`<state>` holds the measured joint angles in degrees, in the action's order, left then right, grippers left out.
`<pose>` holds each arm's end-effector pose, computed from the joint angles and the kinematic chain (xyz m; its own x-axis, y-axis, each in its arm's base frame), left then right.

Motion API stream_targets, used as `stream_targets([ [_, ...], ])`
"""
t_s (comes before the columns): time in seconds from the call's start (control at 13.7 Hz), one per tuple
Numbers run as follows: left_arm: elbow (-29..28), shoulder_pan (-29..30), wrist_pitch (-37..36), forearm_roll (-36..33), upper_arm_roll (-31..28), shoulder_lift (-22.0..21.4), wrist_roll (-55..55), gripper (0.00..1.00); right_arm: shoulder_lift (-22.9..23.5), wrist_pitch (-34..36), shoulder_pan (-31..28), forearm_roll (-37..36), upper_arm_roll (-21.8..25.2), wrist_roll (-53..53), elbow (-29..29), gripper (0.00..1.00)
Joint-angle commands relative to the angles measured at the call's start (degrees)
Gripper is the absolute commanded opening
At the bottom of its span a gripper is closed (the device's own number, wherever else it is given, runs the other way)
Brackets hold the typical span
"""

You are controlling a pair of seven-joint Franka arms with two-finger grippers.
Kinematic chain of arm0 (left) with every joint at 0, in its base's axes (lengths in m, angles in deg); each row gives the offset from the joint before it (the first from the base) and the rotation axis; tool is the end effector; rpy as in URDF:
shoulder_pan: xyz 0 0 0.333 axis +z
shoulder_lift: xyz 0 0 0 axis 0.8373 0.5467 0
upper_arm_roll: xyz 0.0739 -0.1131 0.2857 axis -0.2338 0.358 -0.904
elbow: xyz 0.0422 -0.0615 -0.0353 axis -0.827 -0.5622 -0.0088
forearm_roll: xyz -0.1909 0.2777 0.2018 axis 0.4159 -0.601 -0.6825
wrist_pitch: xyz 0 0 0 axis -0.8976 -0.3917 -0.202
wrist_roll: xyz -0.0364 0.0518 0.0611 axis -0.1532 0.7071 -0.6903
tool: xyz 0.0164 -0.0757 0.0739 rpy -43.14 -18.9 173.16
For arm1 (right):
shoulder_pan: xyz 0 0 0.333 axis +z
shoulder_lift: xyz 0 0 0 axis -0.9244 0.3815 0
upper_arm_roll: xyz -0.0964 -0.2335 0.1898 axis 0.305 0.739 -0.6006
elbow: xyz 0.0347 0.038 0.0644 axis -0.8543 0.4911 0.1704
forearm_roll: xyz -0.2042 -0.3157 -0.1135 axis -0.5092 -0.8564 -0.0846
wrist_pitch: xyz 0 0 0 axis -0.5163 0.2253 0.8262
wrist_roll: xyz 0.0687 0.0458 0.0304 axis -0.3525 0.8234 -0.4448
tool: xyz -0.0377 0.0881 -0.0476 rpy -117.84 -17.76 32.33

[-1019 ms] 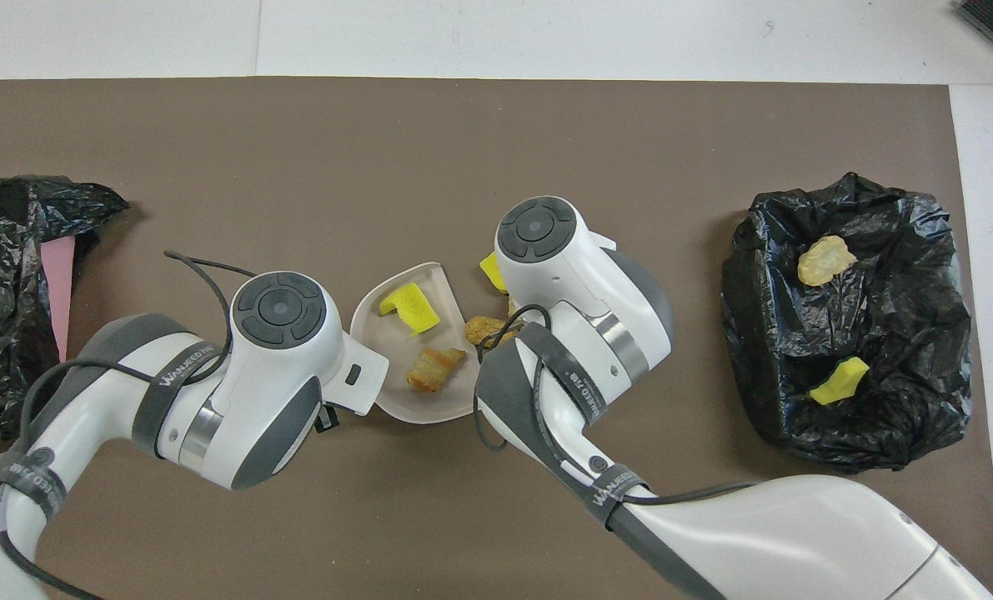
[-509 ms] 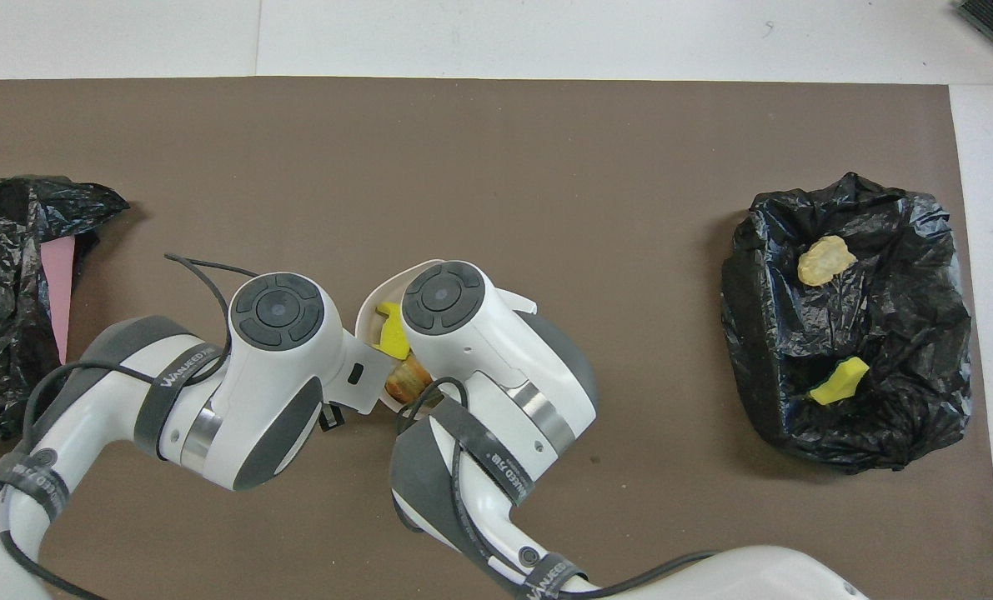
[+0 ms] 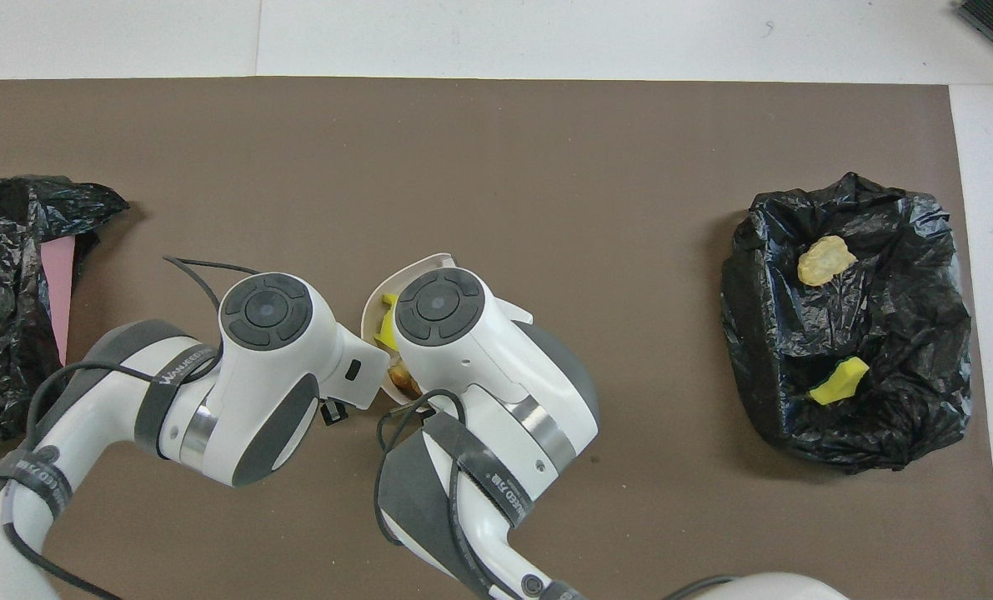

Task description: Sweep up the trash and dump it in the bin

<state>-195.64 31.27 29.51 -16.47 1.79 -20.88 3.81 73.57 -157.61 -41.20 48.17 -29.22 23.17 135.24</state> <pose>0.4762 -0.2331 0.3516 0.3300 -0.9353 -0.1275 -0.9339 -0.3432 0.1004 0.4663 0.4184 0.4059 0.9142 0.2730 -0.2996 0.2853 -0.9584 -0.0030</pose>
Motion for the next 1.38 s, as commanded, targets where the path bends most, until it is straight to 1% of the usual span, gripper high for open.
stream_targets([
  [0.0,-0.56,5.00,4.00,7.40,0.09,0.66,-7.92,0.00,-4.22,1.02,-0.53,1.69,-0.58,1.11,0.59,0.00],
  [0.07,-0.47,5.54,4.27,8.92,0.09,0.92,-10.12,0.00,-4.75,1.20,-0.53,1.78,-0.58,1.54,0.76,0.00],
  [0.36,0.14,6.25,5.32,9.81,0.09,1.54,-11.37,0.00,-5.02,0.94,-0.44,1.78,-0.67,1.90,1.38,0.00],
  [0.44,1.10,6.43,5.24,10.68,0.01,2.06,-12.33,0.00,-5.02,0.76,-0.44,1.78,-0.67,1.99,1.29,0.00],
  [0.58,2.77,8.70,4.37,12.44,0.09,2.85,-15.57,0.00,-5.11,0.76,-0.35,1.78,-0.67,5.31,1.03,0.00],
  [0.8,6.28,11.95,2.09,12.54,-0.08,4.52,-21.02,0.00,-6.86,1.20,-0.27,1.87,-0.75,9.00,1.29,0.00],
  [0.95,9.27,13.36,-0.63,11.75,-0.43,4.62,-23.93,0.00,-8.09,0.76,0.78,2.13,-0.75,12.61,2.86,0.00],
  [1.02,10.77,14.76,-2.13,10.61,-0.43,4.79,-25.16,0.00,-8.97,0.06,1.22,2.22,-0.75,13.06,4.44,0.00],
  [1.09,12.17,16.26,-3.27,8.95,-0.43,5.05,-26.82,0.00,-10.63,-2.73,1.32,2.31,-0.75,14.72,7.41,0.00],
  [1.24,15.77,19.33,-5.65,6.39,-0.43,5.84,-32.17,0.00,-16.33,-11.41,3.42,5.63,-0.75,17.36,18.03,0.00],
  [1.31,17.70,21.09,-7.49,5.77,-0.43,6.37,-34.64,0.00,-18.79,-13.63,4.30,7.13,-0.75,17.46,22.08,0.00],
])
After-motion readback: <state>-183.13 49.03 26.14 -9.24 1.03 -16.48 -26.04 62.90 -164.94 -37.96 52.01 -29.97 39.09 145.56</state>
